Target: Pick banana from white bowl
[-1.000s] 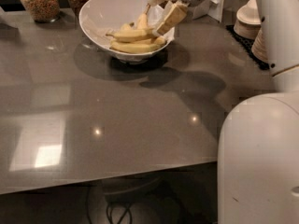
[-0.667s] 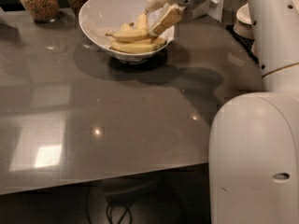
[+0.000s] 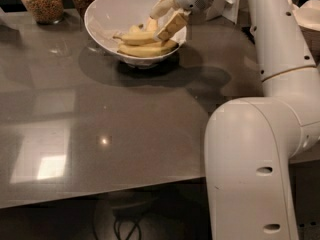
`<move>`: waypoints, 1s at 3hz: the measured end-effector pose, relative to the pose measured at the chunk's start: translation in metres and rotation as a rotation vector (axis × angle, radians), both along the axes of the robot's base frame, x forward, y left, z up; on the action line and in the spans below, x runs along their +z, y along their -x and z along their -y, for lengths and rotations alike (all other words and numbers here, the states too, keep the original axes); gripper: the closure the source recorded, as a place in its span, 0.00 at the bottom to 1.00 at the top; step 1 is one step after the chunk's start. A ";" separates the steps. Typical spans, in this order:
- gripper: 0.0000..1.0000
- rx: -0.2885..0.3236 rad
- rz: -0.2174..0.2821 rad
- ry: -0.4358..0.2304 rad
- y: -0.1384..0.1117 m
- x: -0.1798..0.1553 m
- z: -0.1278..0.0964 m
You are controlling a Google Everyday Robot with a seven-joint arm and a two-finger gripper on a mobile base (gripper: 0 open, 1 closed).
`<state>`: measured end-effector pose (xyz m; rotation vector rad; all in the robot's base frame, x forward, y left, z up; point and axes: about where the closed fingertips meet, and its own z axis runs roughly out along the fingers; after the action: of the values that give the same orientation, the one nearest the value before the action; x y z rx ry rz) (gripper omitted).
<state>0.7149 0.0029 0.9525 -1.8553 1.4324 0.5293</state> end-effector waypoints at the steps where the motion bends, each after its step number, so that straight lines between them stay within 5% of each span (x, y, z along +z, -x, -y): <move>1: 0.40 0.000 -0.023 0.015 -0.006 -0.012 -0.005; 3: 0.43 -0.013 -0.073 0.058 -0.016 -0.040 -0.009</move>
Offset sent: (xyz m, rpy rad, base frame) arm 0.0208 -0.0132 -0.0334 -0.1210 0.1415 0.0425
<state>0.7308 0.0115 0.9125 -1.8876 1.5219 0.5600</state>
